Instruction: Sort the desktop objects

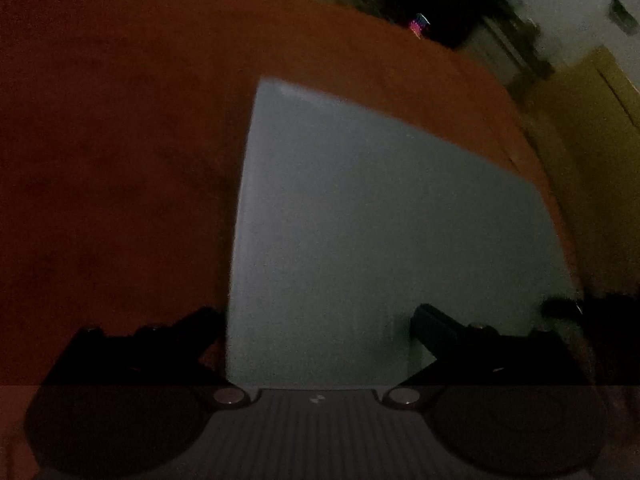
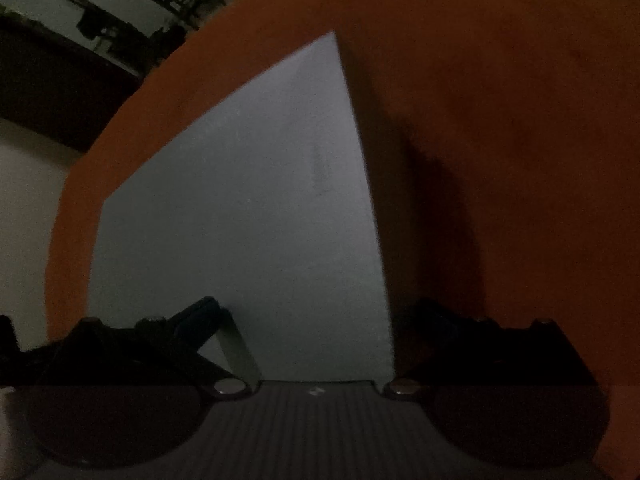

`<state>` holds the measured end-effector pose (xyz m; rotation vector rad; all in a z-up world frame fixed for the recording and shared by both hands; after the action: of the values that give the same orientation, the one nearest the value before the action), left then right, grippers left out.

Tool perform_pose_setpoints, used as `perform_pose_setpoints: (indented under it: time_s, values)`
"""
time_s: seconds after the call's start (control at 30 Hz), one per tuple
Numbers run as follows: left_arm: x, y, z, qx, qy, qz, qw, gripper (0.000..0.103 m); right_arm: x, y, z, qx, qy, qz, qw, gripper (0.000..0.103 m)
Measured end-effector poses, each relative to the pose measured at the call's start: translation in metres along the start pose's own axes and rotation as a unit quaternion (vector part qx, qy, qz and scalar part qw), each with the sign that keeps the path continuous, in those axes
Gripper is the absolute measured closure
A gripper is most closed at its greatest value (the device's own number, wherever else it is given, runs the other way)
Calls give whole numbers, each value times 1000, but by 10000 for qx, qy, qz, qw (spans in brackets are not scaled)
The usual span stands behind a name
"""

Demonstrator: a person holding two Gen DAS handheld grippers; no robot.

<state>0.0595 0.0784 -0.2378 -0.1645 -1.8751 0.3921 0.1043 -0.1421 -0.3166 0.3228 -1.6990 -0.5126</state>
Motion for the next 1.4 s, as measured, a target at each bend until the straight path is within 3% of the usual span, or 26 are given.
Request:
perform_pose_setpoints:
  time_s: [0.2, 0.3, 0.37, 0.43, 0.57, 0.67, 0.77, 0.97, 1.23, 1.4]
  values:
    - [-29, -22, -51, 47, -330, -345, 9988, 0, -12, 21, -55, 130, -465, 330, 9983, 0]
    - [-39, -30, -70, 114, -374, -497, 9980, 0, -24, 27, -71, 49, -456, 371, 9983, 0]
    - [-27, -24, -66, 55, -157, -389, 9991, 0, -16, 27, -67, 130, -394, 325, 9986, 0]
    - [-14, -15, -56, -86, 93, -210, 9997, 0, 8, 2, -53, 189, -248, 99, 9995, 0]
    - [4, 3, 2, -220, 362, 321, 9986, 0, 20, -22, -18, 332, -65, -123, 9994, 0]
    - [10, 6, 32, -89, 334, 517, 9981, 0, 29, -25, 6, 391, 245, -107, 9989, 0]
    - [4, -5, 38, -75, 158, 540, 9984, 0, 32, -18, 19, 437, -22, 103, 9990, 0]
    - [-13, -4, 6, 562, -252, 235, 9978, 0, 20, 1, 17, 348, -584, 405, 9969, 0]
    - [-37, -14, -34, 568, -865, 34, 9946, 0, 4, 13, 19, 393, -1043, 535, 9923, 0]
    - [-45, -18, -58, 561, -1027, -121, 9931, 0, -6, 24, 10, 360, -1321, 597, 9888, 0]
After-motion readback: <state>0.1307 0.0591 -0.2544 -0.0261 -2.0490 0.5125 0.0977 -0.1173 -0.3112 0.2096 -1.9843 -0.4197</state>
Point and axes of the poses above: each gripper's, at about its wrist camera, not at the fingertips, and x roughly against the way its jaws point, y to its left, z to its underside, the point moved 2 cm from there along -x, roughly the way its jaws point, and after that the axes turned 7 degrees about y, right-handed, at the moved point
